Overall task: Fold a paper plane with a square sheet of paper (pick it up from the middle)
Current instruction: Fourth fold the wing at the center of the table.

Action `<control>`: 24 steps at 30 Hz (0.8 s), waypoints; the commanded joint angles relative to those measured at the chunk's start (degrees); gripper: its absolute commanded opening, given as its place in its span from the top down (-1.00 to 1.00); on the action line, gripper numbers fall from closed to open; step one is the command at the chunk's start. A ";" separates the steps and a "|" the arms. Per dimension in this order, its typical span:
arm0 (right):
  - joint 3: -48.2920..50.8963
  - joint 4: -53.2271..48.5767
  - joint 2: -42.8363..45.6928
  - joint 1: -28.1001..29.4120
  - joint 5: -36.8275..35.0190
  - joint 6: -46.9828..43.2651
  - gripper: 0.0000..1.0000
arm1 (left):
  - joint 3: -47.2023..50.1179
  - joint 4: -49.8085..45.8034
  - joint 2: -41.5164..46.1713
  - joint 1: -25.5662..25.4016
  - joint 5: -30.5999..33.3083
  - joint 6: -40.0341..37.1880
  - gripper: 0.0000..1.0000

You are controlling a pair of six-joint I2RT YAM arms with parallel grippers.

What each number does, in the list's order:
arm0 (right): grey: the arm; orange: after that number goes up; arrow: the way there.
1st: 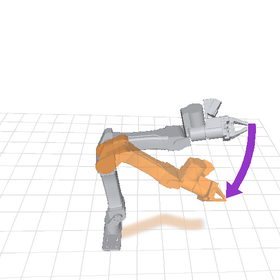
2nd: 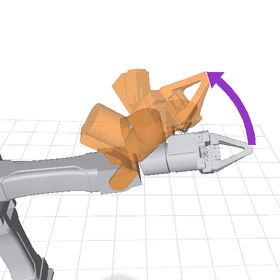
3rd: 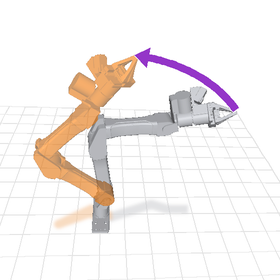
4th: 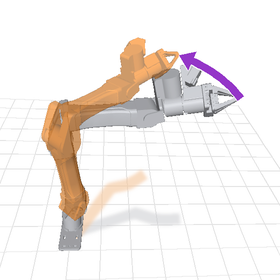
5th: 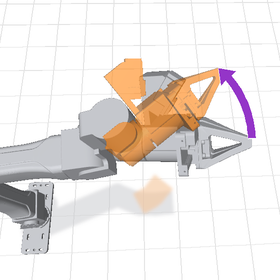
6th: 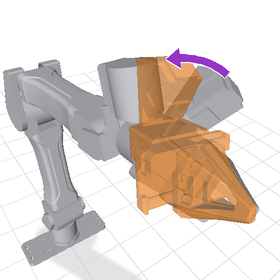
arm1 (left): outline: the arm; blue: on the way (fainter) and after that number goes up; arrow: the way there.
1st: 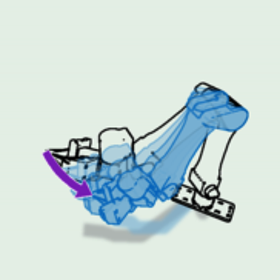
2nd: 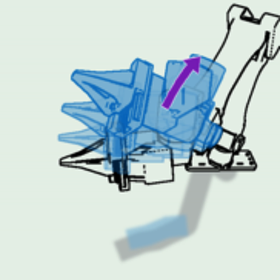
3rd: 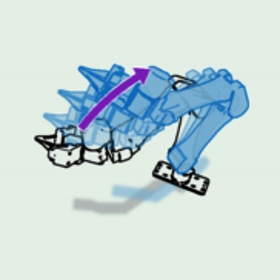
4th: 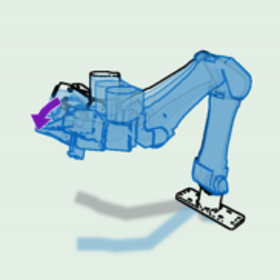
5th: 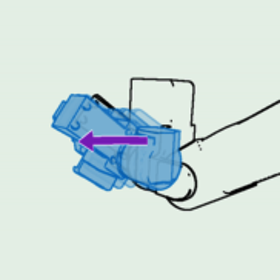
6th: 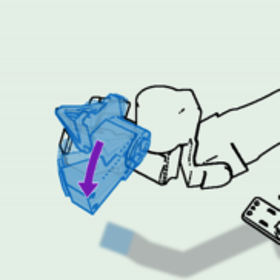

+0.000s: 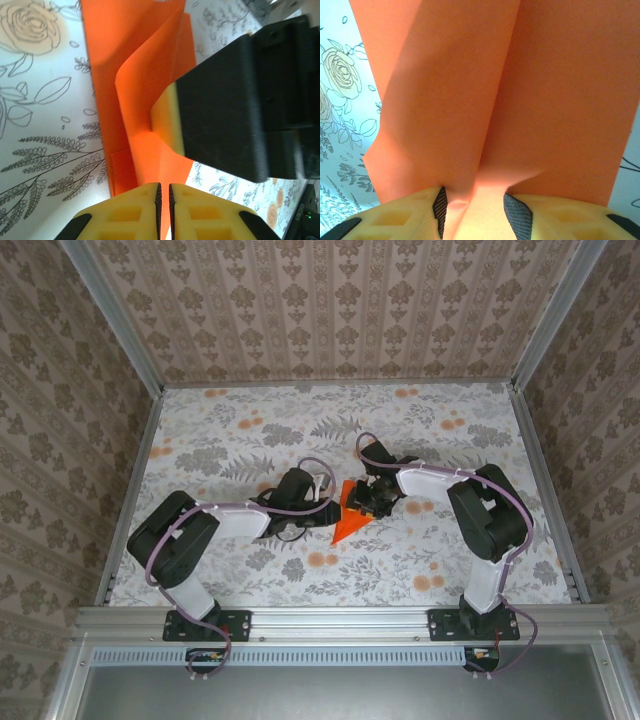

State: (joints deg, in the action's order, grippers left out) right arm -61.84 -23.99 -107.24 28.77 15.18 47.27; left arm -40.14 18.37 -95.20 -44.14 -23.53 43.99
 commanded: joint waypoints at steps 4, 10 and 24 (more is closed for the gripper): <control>6.63 -7.58 -11.92 -0.95 -15.52 0.98 0.07 | 0.72 4.08 0.57 -0.63 -0.61 1.00 0.69; 6.65 -7.43 -12.20 -0.92 -15.20 1.36 0.06 | -0.10 3.81 -1.06 -1.52 -1.04 0.61 0.69; 7.48 -7.08 -13.11 -1.00 -15.88 2.24 0.19 | -0.32 1.17 -4.04 -1.11 0.07 0.79 0.75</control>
State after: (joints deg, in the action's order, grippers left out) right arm -61.84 -24.25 -107.37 28.75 14.72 48.42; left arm -40.01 20.73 -98.65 -45.65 -23.77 44.40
